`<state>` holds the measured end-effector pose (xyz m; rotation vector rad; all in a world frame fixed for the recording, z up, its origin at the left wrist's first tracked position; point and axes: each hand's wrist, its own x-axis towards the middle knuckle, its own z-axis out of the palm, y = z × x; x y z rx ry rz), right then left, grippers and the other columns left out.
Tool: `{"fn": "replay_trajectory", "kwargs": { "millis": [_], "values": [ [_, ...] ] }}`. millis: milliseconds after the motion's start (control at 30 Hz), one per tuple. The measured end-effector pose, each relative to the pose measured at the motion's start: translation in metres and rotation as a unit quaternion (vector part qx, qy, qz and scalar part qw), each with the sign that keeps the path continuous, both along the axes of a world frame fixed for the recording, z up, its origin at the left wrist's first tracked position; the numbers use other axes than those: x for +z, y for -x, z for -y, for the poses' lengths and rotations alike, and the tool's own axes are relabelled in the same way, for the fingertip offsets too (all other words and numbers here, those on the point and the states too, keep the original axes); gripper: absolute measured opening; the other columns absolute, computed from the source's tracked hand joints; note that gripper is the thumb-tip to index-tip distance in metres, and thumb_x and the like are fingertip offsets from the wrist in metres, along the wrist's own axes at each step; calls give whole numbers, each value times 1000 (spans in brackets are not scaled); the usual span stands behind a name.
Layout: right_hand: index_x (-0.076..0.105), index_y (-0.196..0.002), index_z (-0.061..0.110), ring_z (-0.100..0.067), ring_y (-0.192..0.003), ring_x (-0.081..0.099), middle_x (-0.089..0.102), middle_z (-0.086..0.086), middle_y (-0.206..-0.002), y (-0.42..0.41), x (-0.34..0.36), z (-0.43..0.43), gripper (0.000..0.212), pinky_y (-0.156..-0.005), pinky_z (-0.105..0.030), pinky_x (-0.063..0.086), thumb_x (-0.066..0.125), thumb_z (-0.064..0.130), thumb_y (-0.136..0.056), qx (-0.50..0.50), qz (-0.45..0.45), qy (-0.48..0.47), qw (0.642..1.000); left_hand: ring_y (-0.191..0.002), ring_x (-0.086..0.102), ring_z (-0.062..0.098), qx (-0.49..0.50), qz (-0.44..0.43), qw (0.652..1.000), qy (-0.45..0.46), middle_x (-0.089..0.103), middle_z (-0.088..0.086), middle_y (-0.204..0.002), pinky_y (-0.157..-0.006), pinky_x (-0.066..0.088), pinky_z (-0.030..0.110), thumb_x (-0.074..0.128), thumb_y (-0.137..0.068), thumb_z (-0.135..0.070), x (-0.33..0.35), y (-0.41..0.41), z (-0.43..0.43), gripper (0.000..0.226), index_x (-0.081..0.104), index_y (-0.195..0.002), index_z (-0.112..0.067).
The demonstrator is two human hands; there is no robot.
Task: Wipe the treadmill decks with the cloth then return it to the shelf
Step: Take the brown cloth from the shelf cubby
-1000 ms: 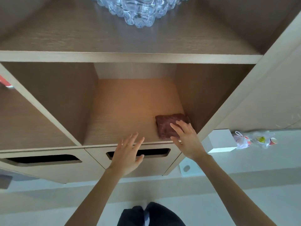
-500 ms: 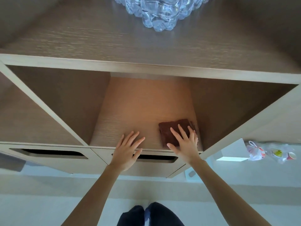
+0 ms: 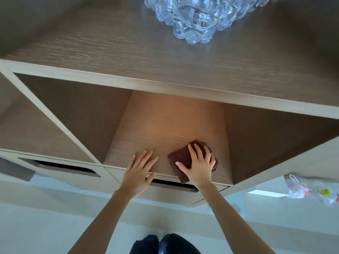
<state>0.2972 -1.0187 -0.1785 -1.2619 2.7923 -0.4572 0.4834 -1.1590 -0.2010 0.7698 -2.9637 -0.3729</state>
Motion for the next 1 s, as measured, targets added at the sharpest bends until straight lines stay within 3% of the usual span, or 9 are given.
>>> {"fn": "replay_trajectory", "kwargs": {
  "millis": [233, 367, 500, 600, 700, 867, 1000],
  "values": [
    [71, -106, 25, -27, -104, 60, 69, 8, -103, 34, 11, 0, 45, -87, -47, 42, 69, 39, -63, 164, 16, 114, 980, -143, -4, 9, 14, 10, 1000, -7, 10, -9, -155, -116, -7, 38, 12, -88, -52, 2, 2, -3, 62, 20, -146, -31],
    [66, -117, 31, -27, -117, 56, 66, 8, -117, 24, 11, -6, 49, -100, -54, 33, 61, 48, -70, 129, 2, 102, 986, -143, -4, 10, 13, 13, 1000, -3, 9, -9, -155, -116, -7, 37, 11, -88, -52, 4, 1, -3, 63, 20, -146, -30],
    [61, -122, 38, -45, -130, 37, 56, 2, -133, 1, -6, -13, 65, -102, -69, 18, 46, 75, -71, 60, -32, 79, 995, -143, 4, 15, 16, -7, 1000, 0, 16, -6, -154, -115, -3, 39, 18, -90, -49, 3, 1, -6, 60, 26, -145, -28],
    [62, -119, 41, -46, -125, 42, 58, 2, -131, -2, -7, -4, 64, -98, -70, 26, 46, 77, -68, 38, -66, 59, 995, -143, 1, 14, 14, 0, 1000, 4, 12, -8, -155, -115, -3, 38, 16, -89, -51, 3, 2, -5, 60, 21, -145, -30],
    [66, -113, 41, -39, -113, 52, 63, 3, -121, -3, -7, -3, 52, -87, -56, 39, 50, 68, -72, 26, -103, 74, 992, -142, 11, 14, 2, -14, 1000, -4, 22, -4, -153, -114, 0, 38, 23, -90, -48, 7, 0, -3, 59, 30, -144, -26],
    [70, -105, 33, -30, -85, 59, 69, 5, -96, -6, -15, -4, 40, -74, -40, 40, 60, 58, -76, -3, -161, 131, 978, -143, 13, 20, -42, 16, 999, 20, 21, -1, -154, -113, 4, 41, 24, -92, -47, 2, -6, 4, 58, 25, -146, -25],
    [70, -107, 27, -28, -76, 59, 70, 4, -88, -12, -12, -5, 47, -68, -36, 41, 58, 62, -77, -14, -183, 89, 979, -141, 19, 25, -101, 30, 994, 25, 26, 2, -152, -112, 8, 41, 27, -93, -44, 4, -12, 13, 56, 30, -144, -24]
  ]
}}
